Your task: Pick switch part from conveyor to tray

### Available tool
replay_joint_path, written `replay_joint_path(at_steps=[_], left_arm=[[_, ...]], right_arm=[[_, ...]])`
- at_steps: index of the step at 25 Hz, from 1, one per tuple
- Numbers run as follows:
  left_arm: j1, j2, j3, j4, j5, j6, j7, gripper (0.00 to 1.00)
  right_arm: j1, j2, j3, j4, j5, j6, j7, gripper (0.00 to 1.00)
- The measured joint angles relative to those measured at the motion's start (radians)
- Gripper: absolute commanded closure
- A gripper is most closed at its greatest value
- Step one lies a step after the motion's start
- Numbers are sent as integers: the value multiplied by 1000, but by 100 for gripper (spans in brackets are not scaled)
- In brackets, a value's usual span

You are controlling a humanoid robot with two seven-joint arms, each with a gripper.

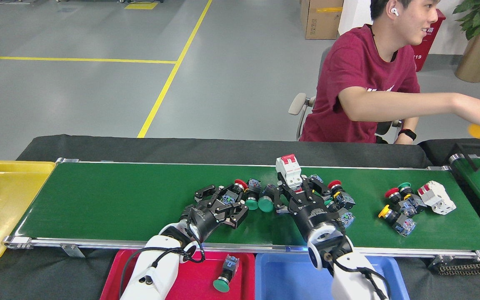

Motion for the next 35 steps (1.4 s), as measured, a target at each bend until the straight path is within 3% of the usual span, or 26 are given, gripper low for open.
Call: replay_joint_path(at_steps=[4,6,8,9,10,11,14,17,18,19,20,21,23,27,31,35], left_arm=[[146,130,51,-198,50,-120,-1,94],[229,186,84,-299,106,-154,-5,92],[351,238,124,-419,151,-170,-8,75],[416,257,144,-472,169,-175,-9,64],[486,270,161,-531,183,-178,-11,36],[557,270,178,-595,190,-181,-11,0],[700,225,248,-711,200,-184,-13,0],[722,98,314,-725,201,-190,-13,0],[721,48,353,-727,201,-177,-14,0],[721,9,387,-727,201,-145,-14,0],[720,-27,416,-727,201,-100,-14,0],[720,-43,430,-727,201,-47,-14,0],[726,-49,444,-727,200,70,-14,0],[726,-49,447,-727,199,218,-15,0],[723,-42,442,-727,181,260,-22,0],[696,-39,410,-727,147,266,-117,0]], right_arm=[[144,-169,-59,-131,-148,-176,13,96],[224,-210,-135,-163,-201,-300,14,95],[327,-218,-245,-200,-223,-453,15,95],[367,-217,-306,-211,-227,-535,15,95],[408,-210,-367,-216,-229,-609,15,95],[439,-200,-415,-217,-230,-655,15,94],[535,-182,-550,-195,-232,-714,17,93],[565,-175,-631,-142,-232,-729,19,91],[568,-169,-640,-126,-232,-729,20,84],[569,-162,-643,-113,-232,-729,20,56],[569,-150,-646,-105,-231,-729,20,9],[569,-123,-648,-105,-231,-729,17,1],[568,-75,-647,-105,-231,-729,36,1],[551,-61,-648,-116,-244,-729,86,1],[546,-61,-648,-151,-316,-729,110,1],[491,-40,-649,-175,-371,-729,129,2]])
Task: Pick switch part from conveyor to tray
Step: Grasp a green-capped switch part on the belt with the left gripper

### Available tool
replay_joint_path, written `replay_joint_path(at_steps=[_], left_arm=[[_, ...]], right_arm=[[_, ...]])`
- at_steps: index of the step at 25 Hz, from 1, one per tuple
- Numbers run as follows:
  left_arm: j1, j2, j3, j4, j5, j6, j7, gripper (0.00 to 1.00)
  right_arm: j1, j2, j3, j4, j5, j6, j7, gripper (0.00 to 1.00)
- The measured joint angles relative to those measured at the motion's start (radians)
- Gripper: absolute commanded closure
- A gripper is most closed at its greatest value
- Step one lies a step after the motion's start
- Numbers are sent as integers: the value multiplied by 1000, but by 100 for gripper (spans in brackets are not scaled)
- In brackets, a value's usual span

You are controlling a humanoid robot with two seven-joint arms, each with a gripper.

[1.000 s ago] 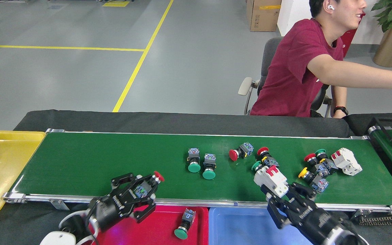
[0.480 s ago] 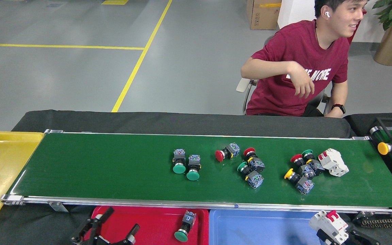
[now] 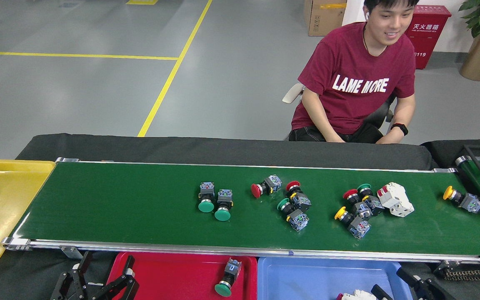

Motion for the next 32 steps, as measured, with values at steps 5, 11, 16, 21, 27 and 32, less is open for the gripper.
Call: replay_joint_path(at_steps=[5,11,16,21,27,32], left_arm=[[-189,0,-167,2,-31,3,-135,0],[-309,-23,-239,103,-131,5,-201,0],[-314,-41,-241,133,-135,5,-216,0],[-349,-47,-237,204,-136,28,-224,0],[-433,-46,-179,336,-136,47,-226,0],[-495,-35,-147,408,-136,51,-227,0]], right_arm=[[-103,82,1,-1,46,19,51,4],[-207,126,1,8,187,308,60,4],[-202,126,0,46,251,500,-5,4],[-117,120,-2,50,329,609,-200,4],[-32,166,61,29,431,631,-314,4],[-32,184,87,23,500,658,-325,4]])
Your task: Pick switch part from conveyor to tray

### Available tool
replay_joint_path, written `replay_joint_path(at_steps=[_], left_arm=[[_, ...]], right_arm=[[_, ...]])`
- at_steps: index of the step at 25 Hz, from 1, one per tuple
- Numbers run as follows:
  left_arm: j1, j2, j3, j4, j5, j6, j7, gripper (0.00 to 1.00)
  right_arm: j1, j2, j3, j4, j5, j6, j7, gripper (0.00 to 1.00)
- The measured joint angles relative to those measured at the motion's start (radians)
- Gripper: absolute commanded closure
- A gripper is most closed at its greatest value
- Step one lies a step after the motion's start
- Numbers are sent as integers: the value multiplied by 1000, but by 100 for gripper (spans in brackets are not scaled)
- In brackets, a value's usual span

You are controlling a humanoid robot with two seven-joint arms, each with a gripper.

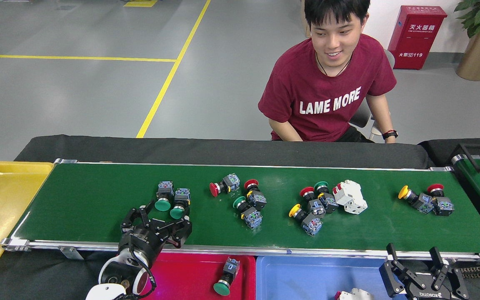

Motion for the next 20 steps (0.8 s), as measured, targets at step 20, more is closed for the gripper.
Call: replay_joint_path(at_steps=[20], left_arm=[[-253,87,5,435,7,173,58,11]], right_arm=[[-380,64,438,285,50,349,111,3]])
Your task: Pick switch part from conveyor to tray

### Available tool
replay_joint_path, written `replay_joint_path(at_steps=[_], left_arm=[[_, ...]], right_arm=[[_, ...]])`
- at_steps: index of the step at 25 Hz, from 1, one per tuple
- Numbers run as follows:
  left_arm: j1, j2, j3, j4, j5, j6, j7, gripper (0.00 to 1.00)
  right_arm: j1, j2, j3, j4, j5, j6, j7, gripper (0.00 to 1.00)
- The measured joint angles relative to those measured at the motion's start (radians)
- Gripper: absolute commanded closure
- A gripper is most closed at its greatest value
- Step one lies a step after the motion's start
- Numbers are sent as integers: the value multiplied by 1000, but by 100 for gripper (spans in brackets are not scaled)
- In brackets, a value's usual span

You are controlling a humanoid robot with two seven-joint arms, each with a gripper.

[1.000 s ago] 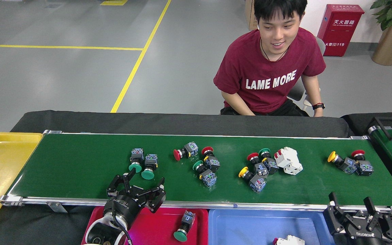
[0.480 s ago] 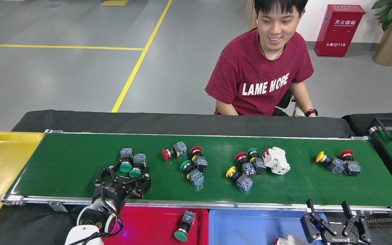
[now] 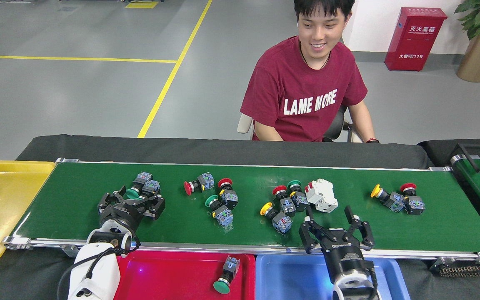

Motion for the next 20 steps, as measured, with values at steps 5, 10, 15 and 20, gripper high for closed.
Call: replay_joint_path(at_steps=[5,10,15,20], left_arm=[[-6,0,0,30,1,18,43,27],[-43,-9,0,86,11,21,73,67],[-45,-5,-9,93,96,-5,87,80],[-27,3,-10,28,105,-72,89,83]], right_arm=[[-88,17,4,126,-6,51,3,3],[-205,62,4,291,-10,65,2,4],[-273,85,20,374,-12,53,-2,37],[-305,61,37,427,-52,-72,-7,71]])
